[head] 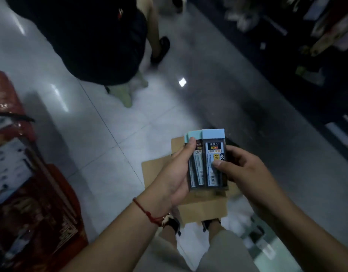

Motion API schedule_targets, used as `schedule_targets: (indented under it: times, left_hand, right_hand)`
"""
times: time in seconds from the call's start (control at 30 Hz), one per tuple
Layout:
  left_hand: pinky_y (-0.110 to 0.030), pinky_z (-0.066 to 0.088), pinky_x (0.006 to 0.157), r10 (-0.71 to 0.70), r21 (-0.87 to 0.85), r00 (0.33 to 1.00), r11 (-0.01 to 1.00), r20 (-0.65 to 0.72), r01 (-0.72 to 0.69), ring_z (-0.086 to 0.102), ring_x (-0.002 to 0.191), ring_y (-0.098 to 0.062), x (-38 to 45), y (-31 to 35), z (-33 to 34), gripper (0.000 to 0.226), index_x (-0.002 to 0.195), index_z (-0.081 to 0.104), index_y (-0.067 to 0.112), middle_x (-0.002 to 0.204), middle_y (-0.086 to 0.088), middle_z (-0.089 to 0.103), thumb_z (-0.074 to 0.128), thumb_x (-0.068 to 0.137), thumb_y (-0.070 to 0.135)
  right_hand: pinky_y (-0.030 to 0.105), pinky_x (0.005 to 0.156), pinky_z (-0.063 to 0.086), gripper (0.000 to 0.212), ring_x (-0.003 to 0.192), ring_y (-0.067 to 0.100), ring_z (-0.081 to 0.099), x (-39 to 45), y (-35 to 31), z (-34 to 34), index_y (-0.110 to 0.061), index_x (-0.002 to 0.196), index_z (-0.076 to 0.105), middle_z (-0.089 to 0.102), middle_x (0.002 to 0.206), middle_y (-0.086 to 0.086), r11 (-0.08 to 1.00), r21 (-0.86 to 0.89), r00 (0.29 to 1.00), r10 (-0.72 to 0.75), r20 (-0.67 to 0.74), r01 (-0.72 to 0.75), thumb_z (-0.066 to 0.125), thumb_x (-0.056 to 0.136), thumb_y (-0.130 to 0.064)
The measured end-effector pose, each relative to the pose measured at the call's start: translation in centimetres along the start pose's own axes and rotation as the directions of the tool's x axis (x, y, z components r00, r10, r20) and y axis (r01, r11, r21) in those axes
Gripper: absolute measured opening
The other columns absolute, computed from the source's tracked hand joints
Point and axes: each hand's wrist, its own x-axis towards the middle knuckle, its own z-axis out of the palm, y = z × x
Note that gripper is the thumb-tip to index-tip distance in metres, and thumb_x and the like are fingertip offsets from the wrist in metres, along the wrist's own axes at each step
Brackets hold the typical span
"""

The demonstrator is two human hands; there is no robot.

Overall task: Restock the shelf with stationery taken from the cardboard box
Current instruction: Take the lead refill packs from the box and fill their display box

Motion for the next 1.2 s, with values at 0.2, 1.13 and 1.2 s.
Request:
schedule_targets:
  times: [0.2,1.13,1.2]
  left_hand:
    - [-0.049,0.054,0.090,0.238,0.097,0.971,0.967,0.004,-0.237,0.068,0.090,-0.028,-11.5,4.5,1.4,0.050,0.104,0.068,0.007,0.097,-0.013,0.072,0.046,0.094,0.050]
    - [-0.027,0.046,0.075,0.767,0.708,-0.085,0.624,-0.636,0.332,0.051,0.091,-0.004,-49.1,-35.9,-0.1,0.037,0.134,0.022,0.057,0.106,0.021,0.038,0.029,0.098,0.060]
    - [-0.024,0.044,0.070,0.730,0.655,-0.154,0.671,-0.666,0.348,0.051,0.086,-0.004,-52.9,-40.0,-0.2,0.032,0.129,0.025,0.057,0.103,0.021,0.036,0.031,0.098,0.060]
  right_hand:
    - [0.032,0.073,0.058,0.031,0.091,0.014,0.072,-7.3,-6.4,0.5,-0.021,0.111,0.064,0.075,0.097,-0.002,0.984,0.129,0.992,-0.122,-0.030,0.124,0.060,0.089,0.001]
    - [0.027,0.070,0.053,0.027,0.081,0.003,0.063,-35.9,0.2,18.1,-0.043,0.100,0.055,0.064,0.092,-0.022,0.250,0.053,-0.050,-0.019,0.999,0.967,0.069,0.088,-0.024]
    - [0.027,0.074,0.052,0.028,0.084,0.001,0.062,-40.5,2.2,21.1,-0.042,0.098,0.056,0.065,0.094,-0.022,0.243,0.156,-0.167,0.023,0.986,0.957,0.072,0.086,-0.022]
